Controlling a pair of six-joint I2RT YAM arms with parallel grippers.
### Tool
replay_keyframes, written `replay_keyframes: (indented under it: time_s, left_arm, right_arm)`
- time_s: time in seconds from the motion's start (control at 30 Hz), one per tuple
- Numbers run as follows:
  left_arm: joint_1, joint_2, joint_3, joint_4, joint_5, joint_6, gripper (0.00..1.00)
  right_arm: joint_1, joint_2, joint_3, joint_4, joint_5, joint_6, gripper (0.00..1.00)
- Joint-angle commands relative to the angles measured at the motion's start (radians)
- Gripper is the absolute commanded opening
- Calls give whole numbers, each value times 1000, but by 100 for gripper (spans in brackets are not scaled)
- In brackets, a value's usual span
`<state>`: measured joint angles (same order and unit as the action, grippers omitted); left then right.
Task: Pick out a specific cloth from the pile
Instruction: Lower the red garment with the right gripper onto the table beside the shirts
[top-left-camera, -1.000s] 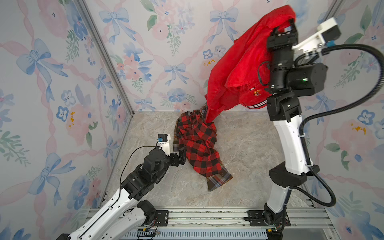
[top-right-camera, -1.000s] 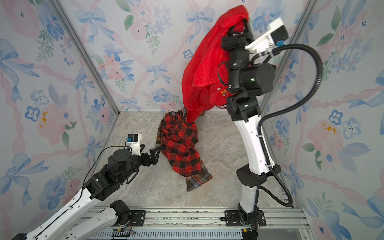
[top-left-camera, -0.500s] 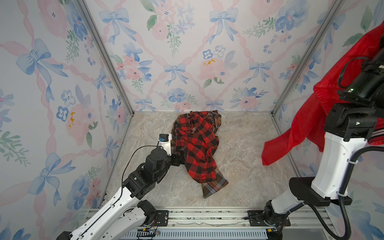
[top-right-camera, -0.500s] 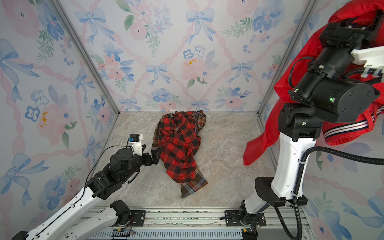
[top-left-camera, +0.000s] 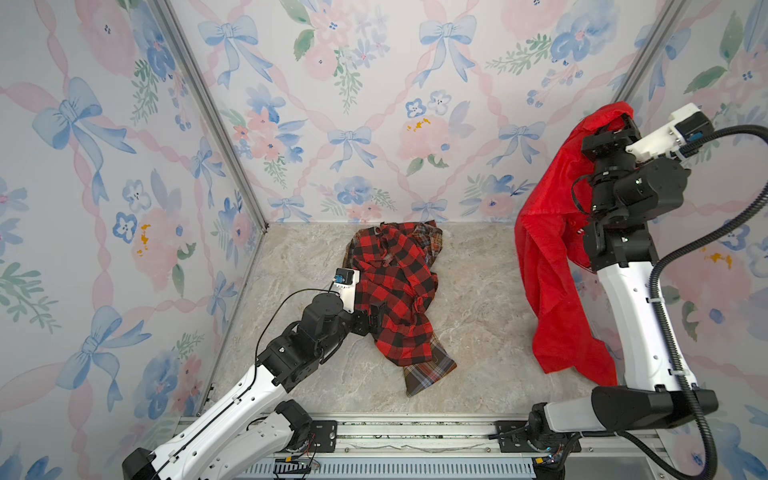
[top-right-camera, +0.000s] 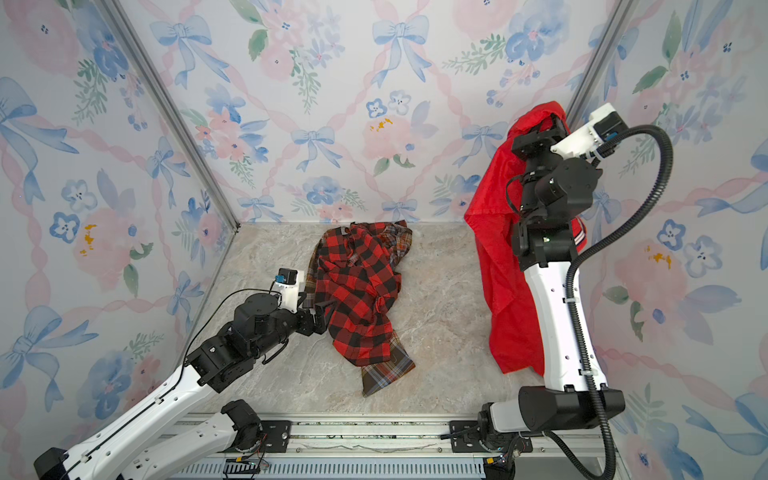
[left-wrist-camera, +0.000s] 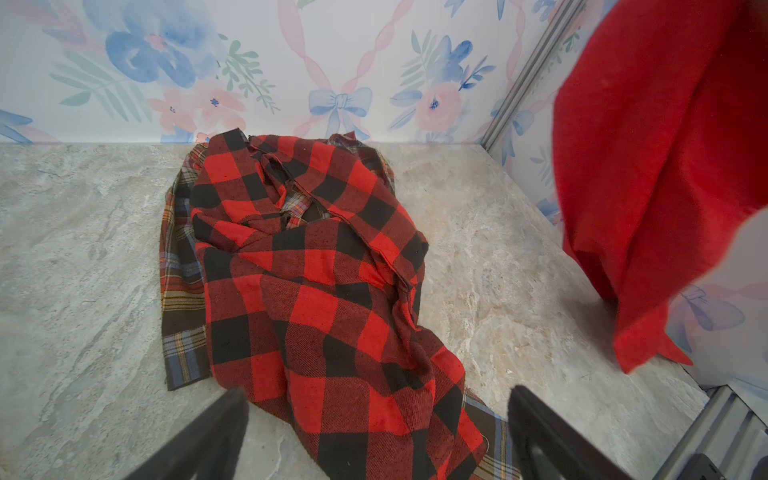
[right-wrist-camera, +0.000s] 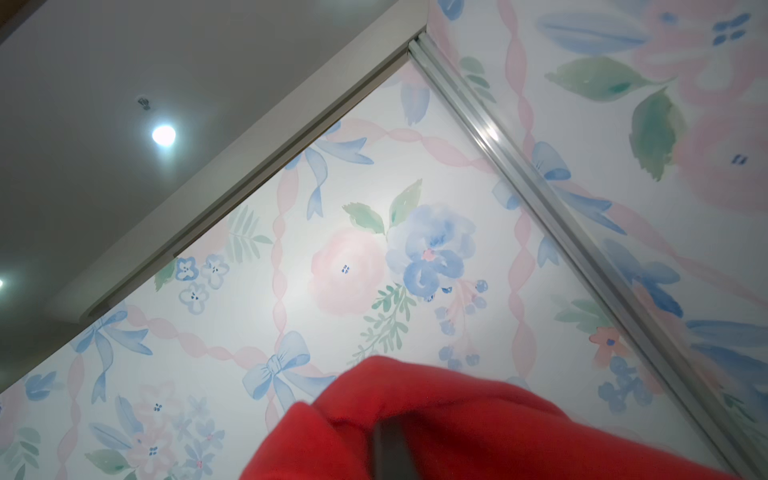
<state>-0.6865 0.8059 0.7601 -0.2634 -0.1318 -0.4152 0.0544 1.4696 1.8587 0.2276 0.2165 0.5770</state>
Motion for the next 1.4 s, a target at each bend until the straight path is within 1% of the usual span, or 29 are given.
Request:
replay_keyframes:
  time_s: [0.0,0.03,0.1,0.2,0.27,0.33,0.43,0.57,0.63,0.73,0.8,0.87,0.97,1.0,1.07,1.2,1.3,1.37]
  left_arm:
    - [7,-9,1,14,11,28,98]
    - [7,-10,-2,16,8,25,98]
    - [7,-7,-7,15,5,20,98]
    - [7,-2,-8,16,12,23,98]
    - [7,2,-3,14,28,35,98]
    - [7,3,1,14,36,44,98]
    - [7,3,5,14,36,52,98]
    - [7,23,14,18,45,47,98]
    - [5,40,17,27,77,52,98]
    - [0,80,32,48,190,74,98]
    - [-21,109,50,59,274,93,98]
    - [-70,137,76,58,303,124,98]
    - [-142,155,106,70,250,153,98]
    - [-151,159,118,71,249,156,98]
    - [-159,166,143,70,249,160,98]
    - [-160,143,155,69,211,158,98]
    - [-160,108,137,69,187,144,98]
    - [-160,86,120,70,179,133,98]
  right_arm:
    - [7,2,176,79,-86,5,0]
    - [6,3,190,50,-72,-13,0]
    - [7,-33,135,30,-50,-58,0]
    - [7,-159,-106,24,24,-137,0]
    - [4,-259,-301,38,108,-205,0]
    - [-5,-324,-416,20,156,-281,0]
    - [-26,-382,-482,-39,195,-355,0]
    - [-35,-385,-433,-101,178,-418,0]
    - [-35,-355,-399,-114,168,-430,0]
    - [-32,-296,-342,-159,134,-406,0]
    - [-26,-247,-322,-182,131,-381,0]
    - [-11,-193,-323,-190,136,-376,0]
    - [20,-101,-337,-197,152,-376,0]
    - [29,-70,-339,-200,150,-370,0]
    - [51,10,-339,-203,134,-360,0]
    - [93,175,-286,-249,121,-349,0]
    - [92,318,-213,-339,85,-278,0]
    - [74,425,-159,-394,19,-223,0]
